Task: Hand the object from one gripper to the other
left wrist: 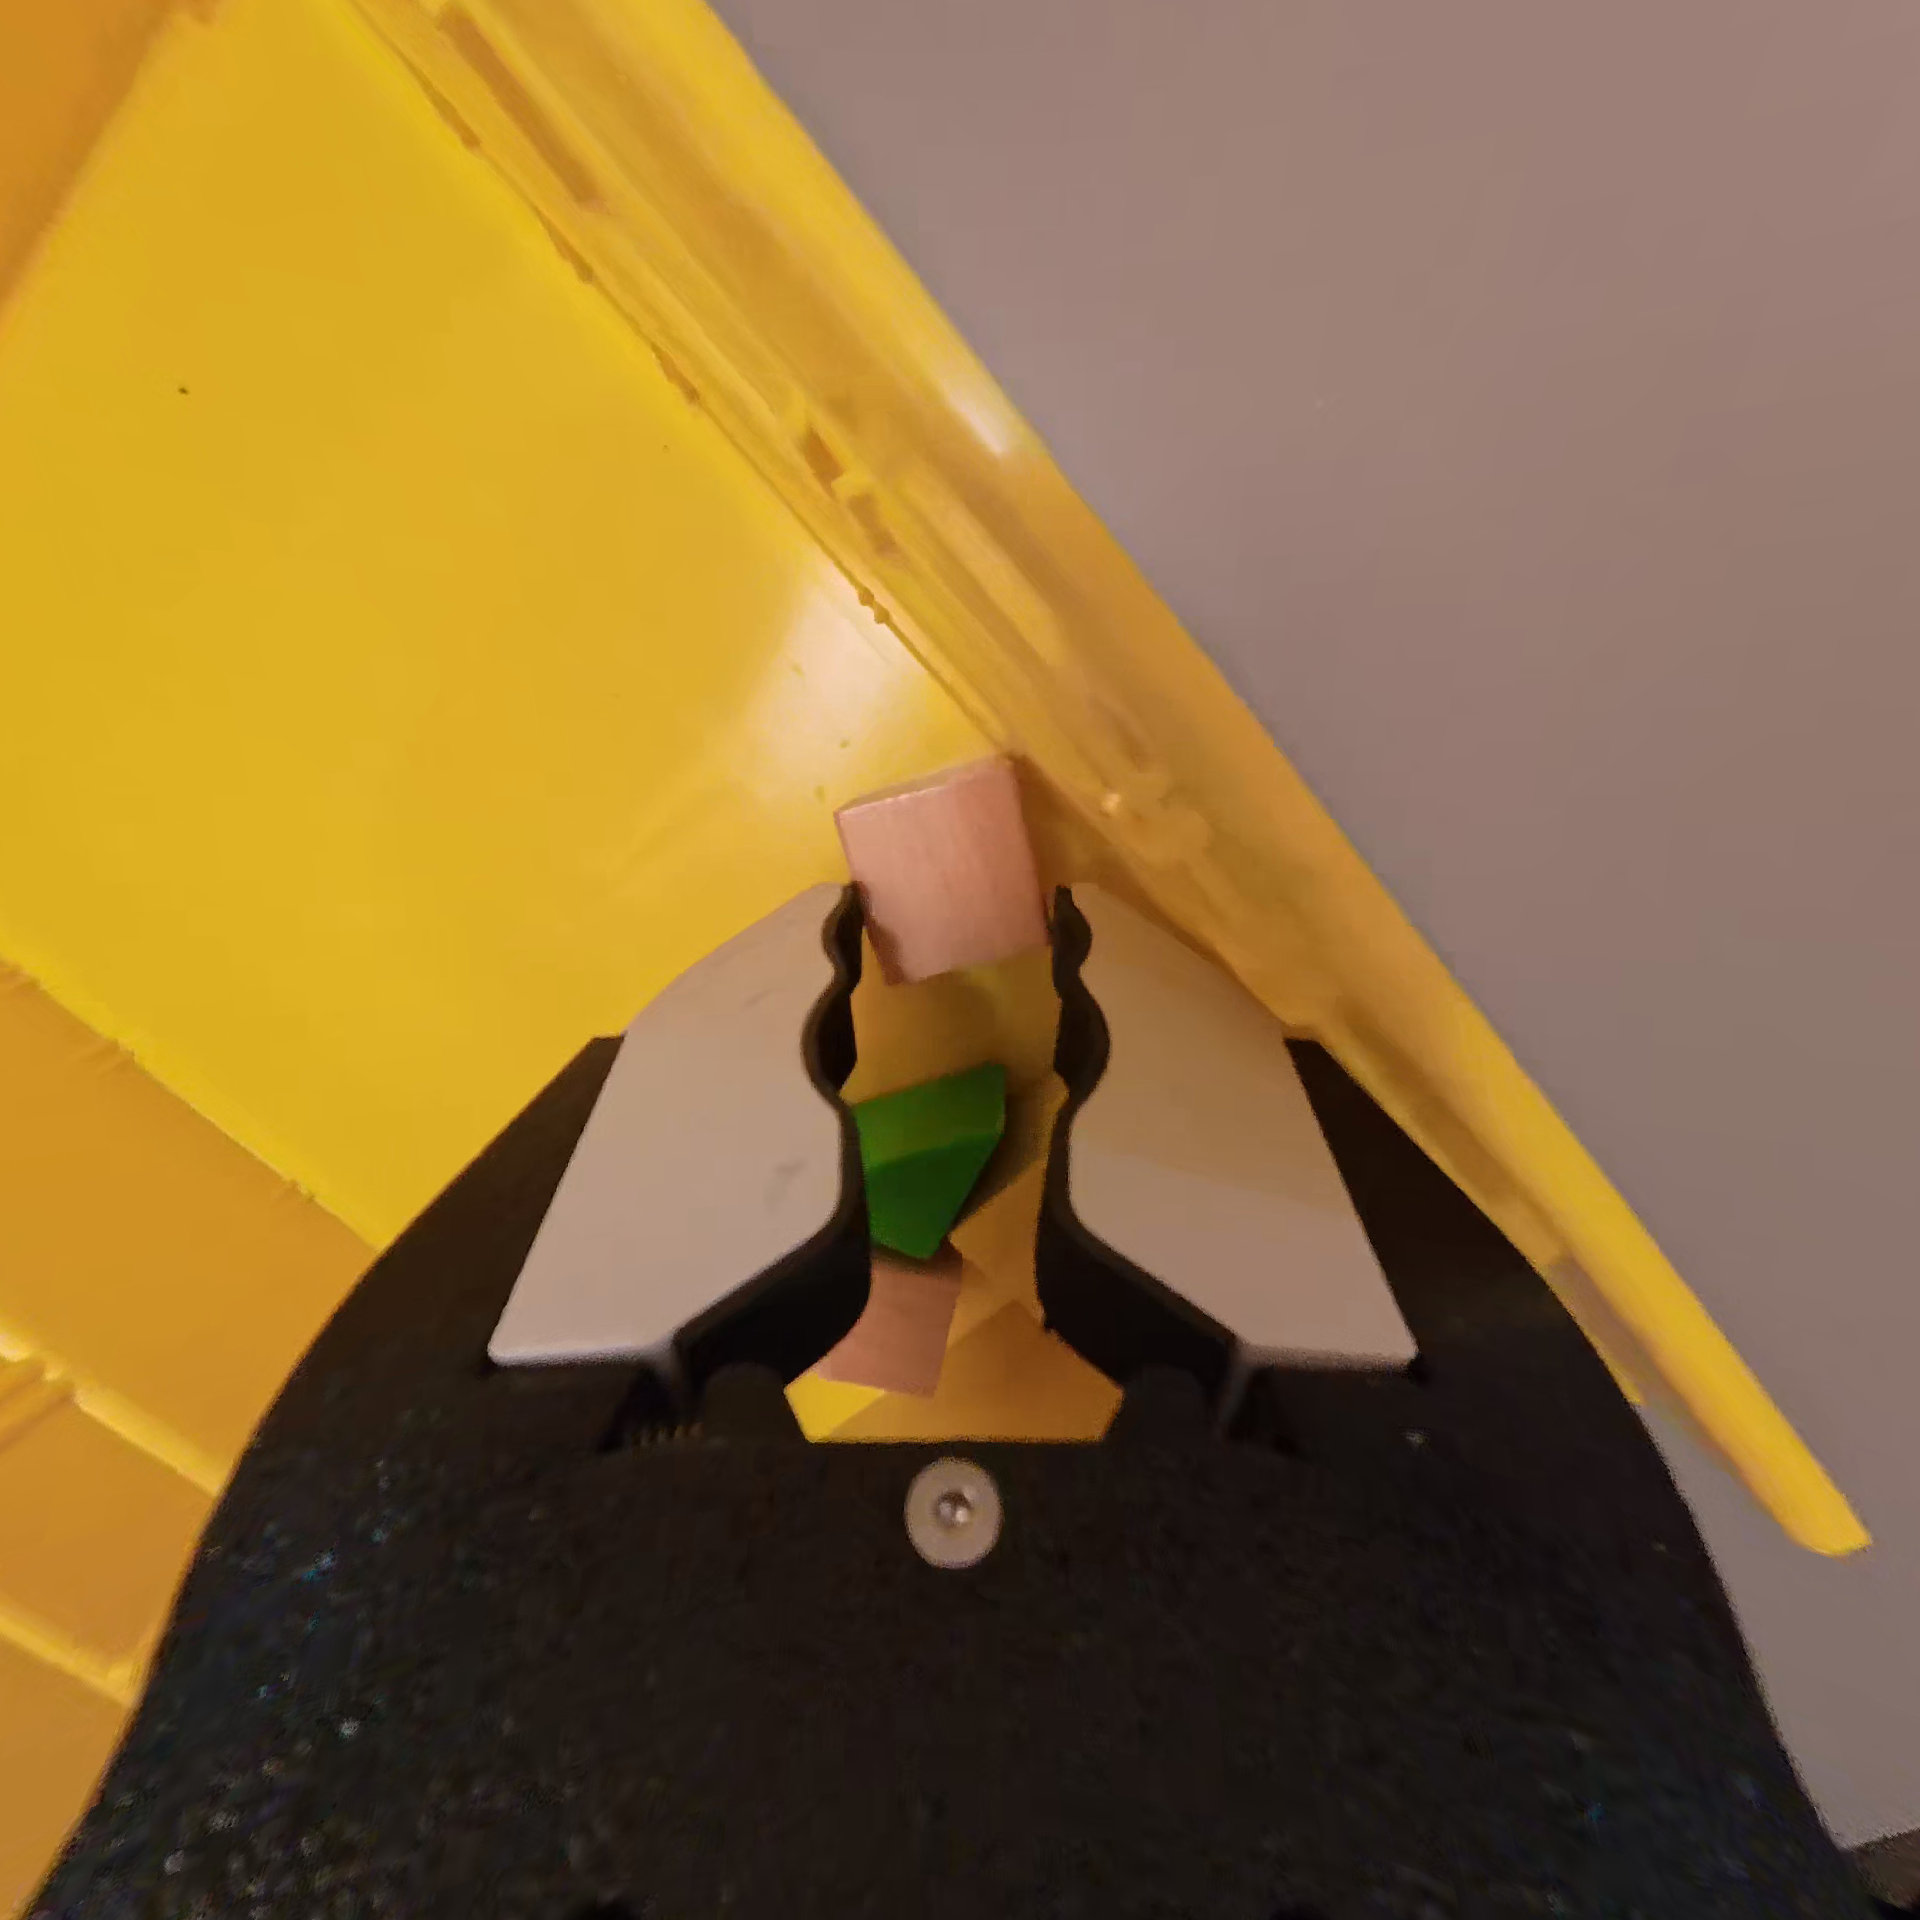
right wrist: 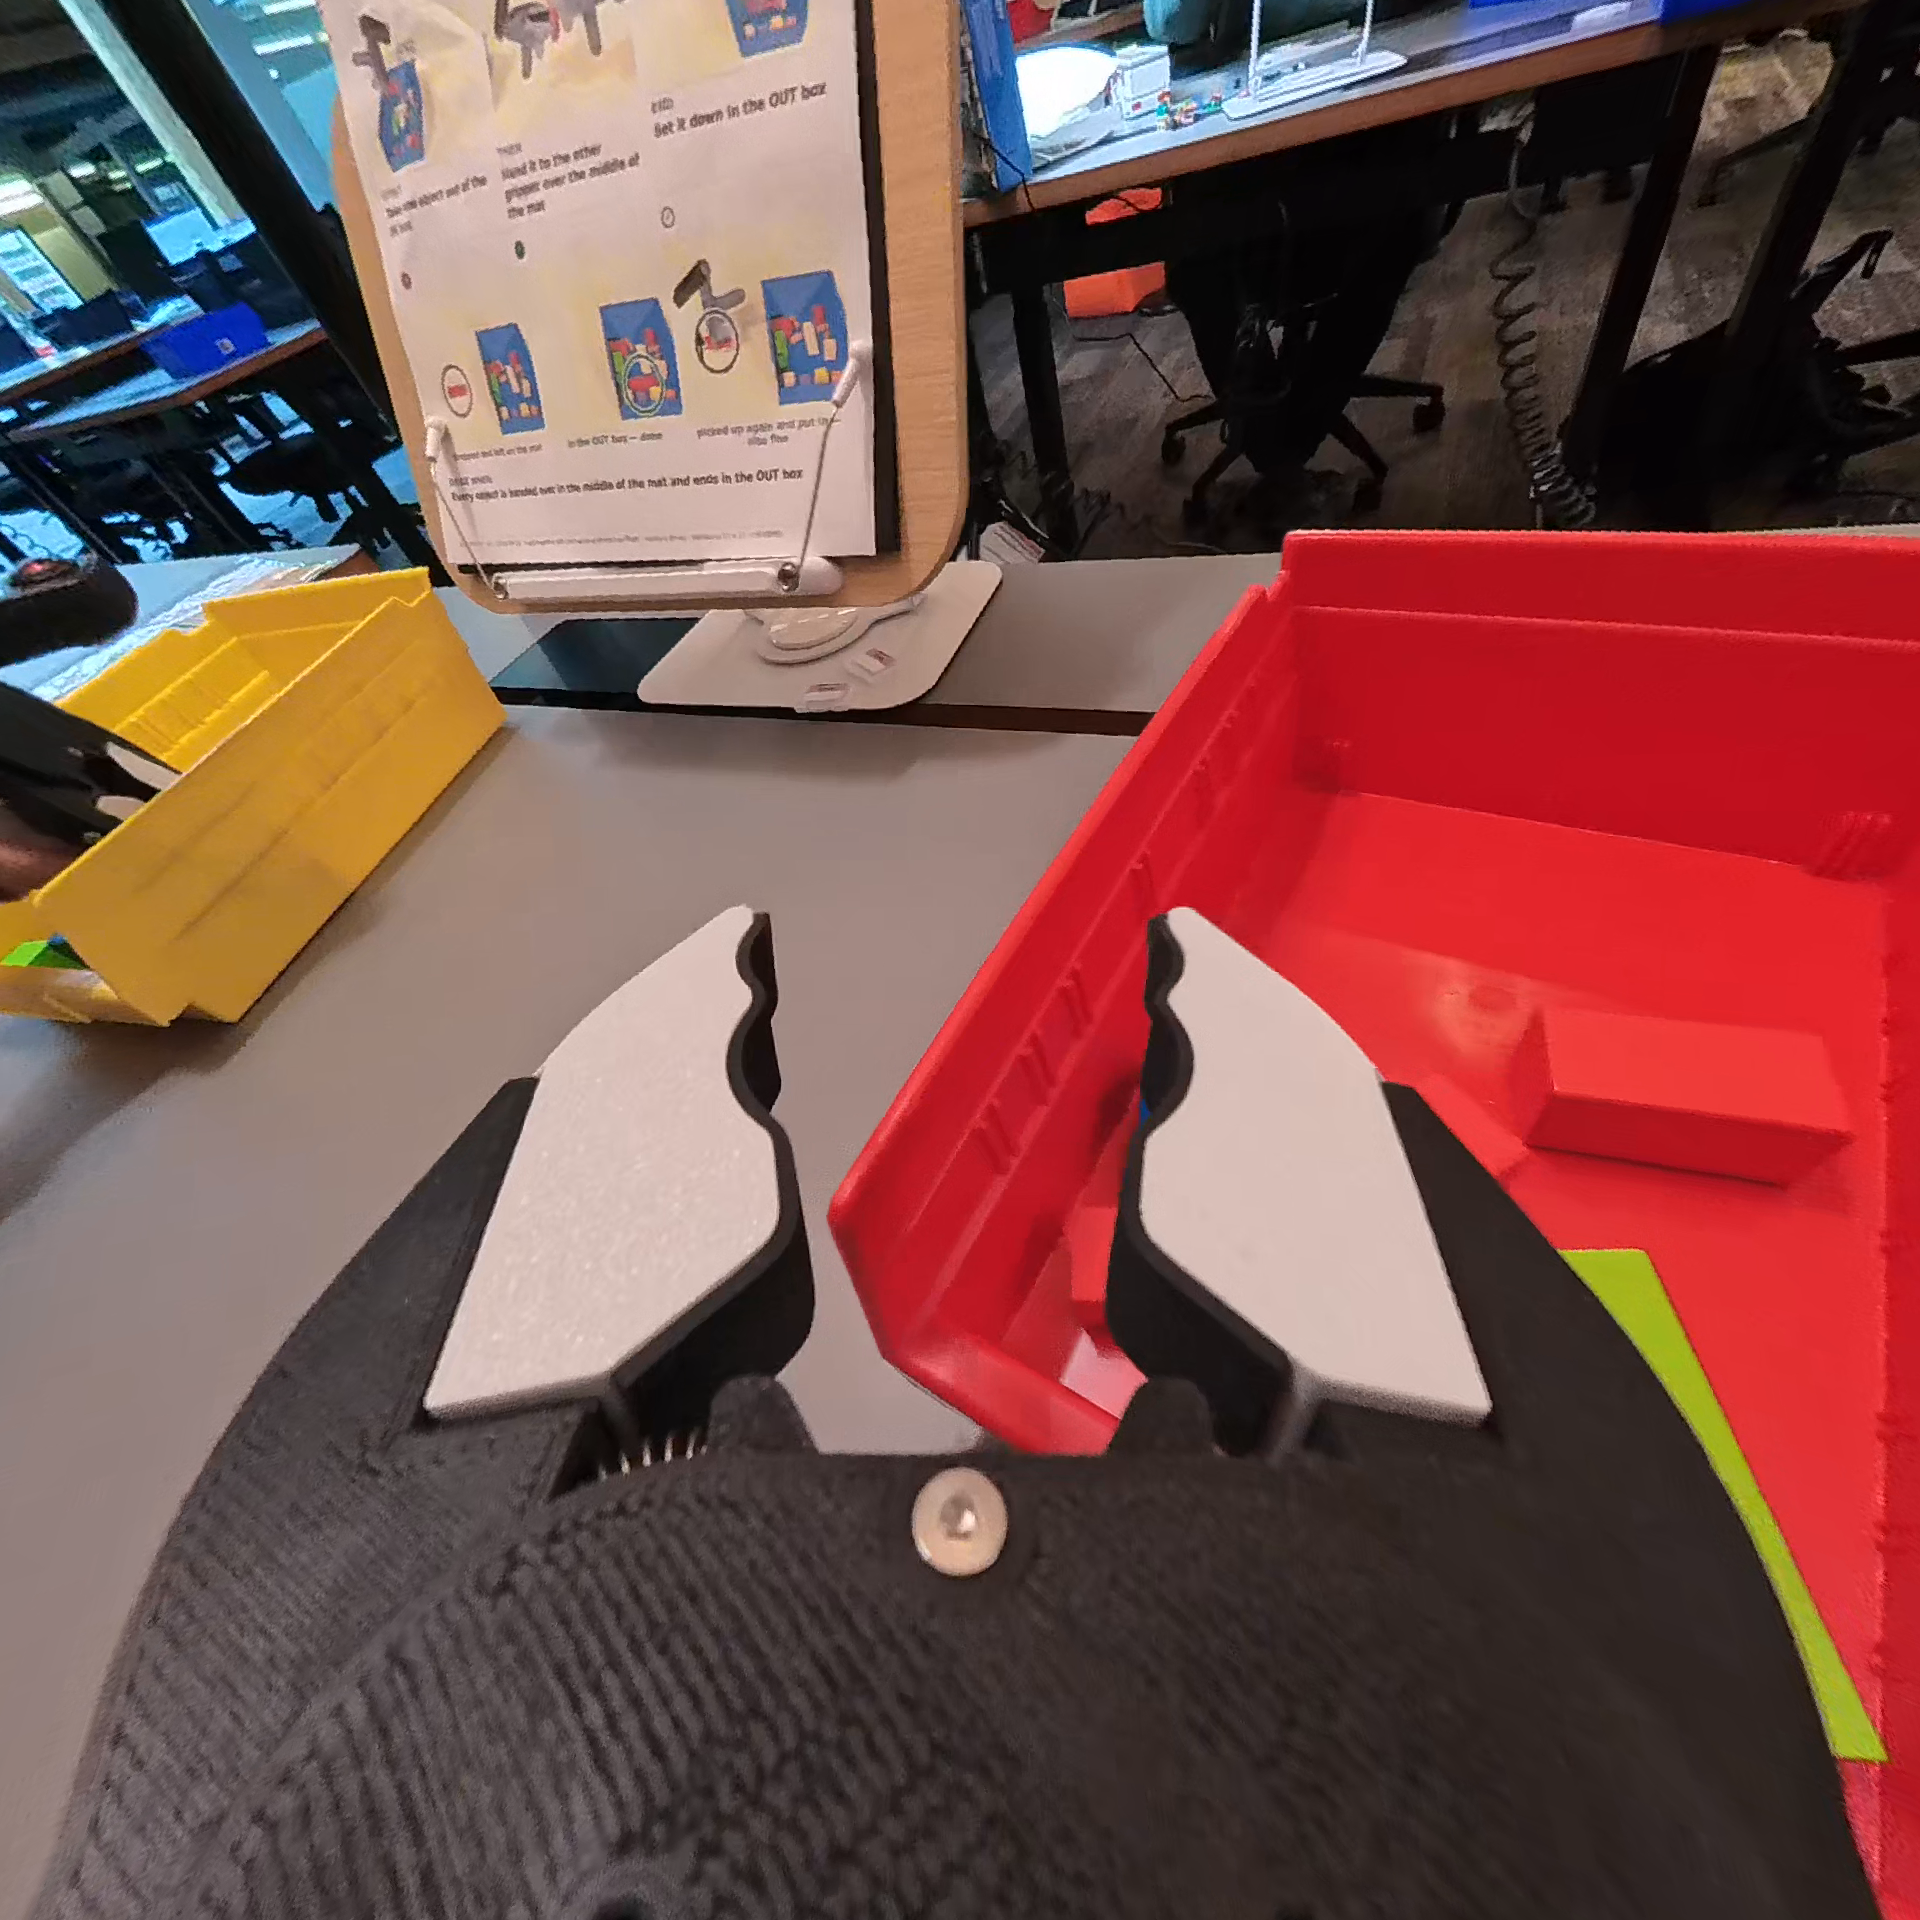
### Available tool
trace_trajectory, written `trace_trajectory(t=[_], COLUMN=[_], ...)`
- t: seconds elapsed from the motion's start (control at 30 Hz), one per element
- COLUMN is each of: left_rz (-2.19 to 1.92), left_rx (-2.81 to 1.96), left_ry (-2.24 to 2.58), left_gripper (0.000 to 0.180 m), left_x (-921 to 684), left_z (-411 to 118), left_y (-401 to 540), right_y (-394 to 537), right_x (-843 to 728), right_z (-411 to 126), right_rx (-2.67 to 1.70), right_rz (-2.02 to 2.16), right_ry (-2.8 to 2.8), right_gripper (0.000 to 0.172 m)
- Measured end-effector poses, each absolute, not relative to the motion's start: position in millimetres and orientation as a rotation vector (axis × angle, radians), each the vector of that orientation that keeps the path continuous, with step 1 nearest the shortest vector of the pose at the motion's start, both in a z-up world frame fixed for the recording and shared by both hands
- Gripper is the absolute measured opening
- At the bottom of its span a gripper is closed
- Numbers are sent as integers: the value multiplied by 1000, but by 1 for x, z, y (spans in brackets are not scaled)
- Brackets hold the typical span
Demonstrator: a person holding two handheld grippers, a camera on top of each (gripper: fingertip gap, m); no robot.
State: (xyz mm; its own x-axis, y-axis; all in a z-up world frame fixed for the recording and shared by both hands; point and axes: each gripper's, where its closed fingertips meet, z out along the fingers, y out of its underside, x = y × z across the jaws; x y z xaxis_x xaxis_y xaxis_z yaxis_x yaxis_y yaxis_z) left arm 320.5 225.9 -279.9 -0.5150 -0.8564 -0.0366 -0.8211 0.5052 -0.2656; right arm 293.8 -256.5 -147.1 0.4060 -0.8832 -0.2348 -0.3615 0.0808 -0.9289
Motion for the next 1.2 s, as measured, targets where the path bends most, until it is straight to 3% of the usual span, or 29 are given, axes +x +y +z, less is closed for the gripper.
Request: trace_trajectory(t=[0.13,0.23,0.37,0.6,0.87,1.03,1.07,1.2], left_rz=[-339,-447,-864,-1814,-2043,-2118,-2129,-2014], left_rx=[-1479,-1460,-1322,-645,-91,-14,-15,-125], left_ry=[2528,2376,2219,2161,2204,2185,2192,2232], left_gripper=[33,33,33,33,33,33,33,33], left_x=[318,321,313,227,151,141,140,150], left_z=[-273,-238,-166,-64,-66,-64,-65,-79], left_y=[233,244,224,93,-9,-28,-30,-32], right_y=[-245,-231,-196,-90,-21,-18,-21,-24], right_x=[293,290,281,228,155,141,144,150], right_z=[-148,-142,-130,-98,-61,-52,-52,-62], right_rx=[-1527,-1534,-1564,-1561,-1428,-1378,-1374,-1461], right_rz=[-547,-533,-474,-173,100,152,126,12], right_ry=[1141,1094,973,589,229,156,161,152], right_gripper=[69,69,71,71,66,46,33,33])
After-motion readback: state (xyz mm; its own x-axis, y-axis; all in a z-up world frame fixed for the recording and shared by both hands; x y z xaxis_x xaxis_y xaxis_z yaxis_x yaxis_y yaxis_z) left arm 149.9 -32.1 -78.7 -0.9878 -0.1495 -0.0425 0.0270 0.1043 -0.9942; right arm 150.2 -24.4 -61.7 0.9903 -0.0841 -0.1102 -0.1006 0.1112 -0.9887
